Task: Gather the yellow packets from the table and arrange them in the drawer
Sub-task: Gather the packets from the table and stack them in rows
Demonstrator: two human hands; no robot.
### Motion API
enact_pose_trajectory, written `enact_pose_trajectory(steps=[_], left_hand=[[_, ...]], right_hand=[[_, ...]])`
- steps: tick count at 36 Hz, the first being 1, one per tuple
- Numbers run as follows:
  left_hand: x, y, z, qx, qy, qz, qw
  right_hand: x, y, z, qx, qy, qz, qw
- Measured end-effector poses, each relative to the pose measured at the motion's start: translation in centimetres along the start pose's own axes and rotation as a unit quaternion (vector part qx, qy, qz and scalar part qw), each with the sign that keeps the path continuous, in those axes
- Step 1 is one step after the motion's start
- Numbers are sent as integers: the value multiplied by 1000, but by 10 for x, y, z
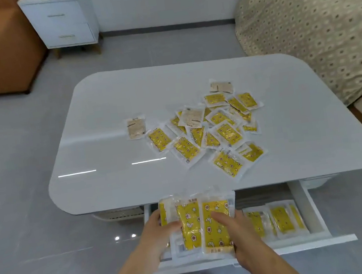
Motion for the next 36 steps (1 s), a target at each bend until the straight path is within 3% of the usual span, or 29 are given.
enact_pose_trajectory(steps=[6, 14, 18, 22, 26, 29, 36], left_hand=[[-48, -15, 50, 7, -12, 7, 1000], [-99, -31, 144, -35, 47, 92, 994], [-120, -38, 182, -30, 51, 172, 983], [-123, -38, 209, 1, 61, 313, 948], [-121, -37, 227, 60, 83, 446, 889], [-125, -34, 232, 60, 64, 544, 834], [-116, -27, 237, 107, 81, 790, 599]], right_hand=[[41, 3, 57, -30, 28, -52, 998], [104, 5, 159, -90, 74, -104, 988], [127, 5, 201, -121, 109, -138, 977], [141, 5, 234, -158, 127, -192, 960], [156, 5, 256, -167, 138, -242, 946], [160, 4, 261, -175, 137, -276, 935], [142, 1, 270, -213, 55, -418, 881]])
Point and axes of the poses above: each hand's wrist, its own z-axis towards the middle knuckle, its own y-axis out of the palm, x = y × z, the point moved 7 cm from there along z, towards the middle knuckle, and after that the axes turned 7 degrees about -x, right-handed, at the moved point
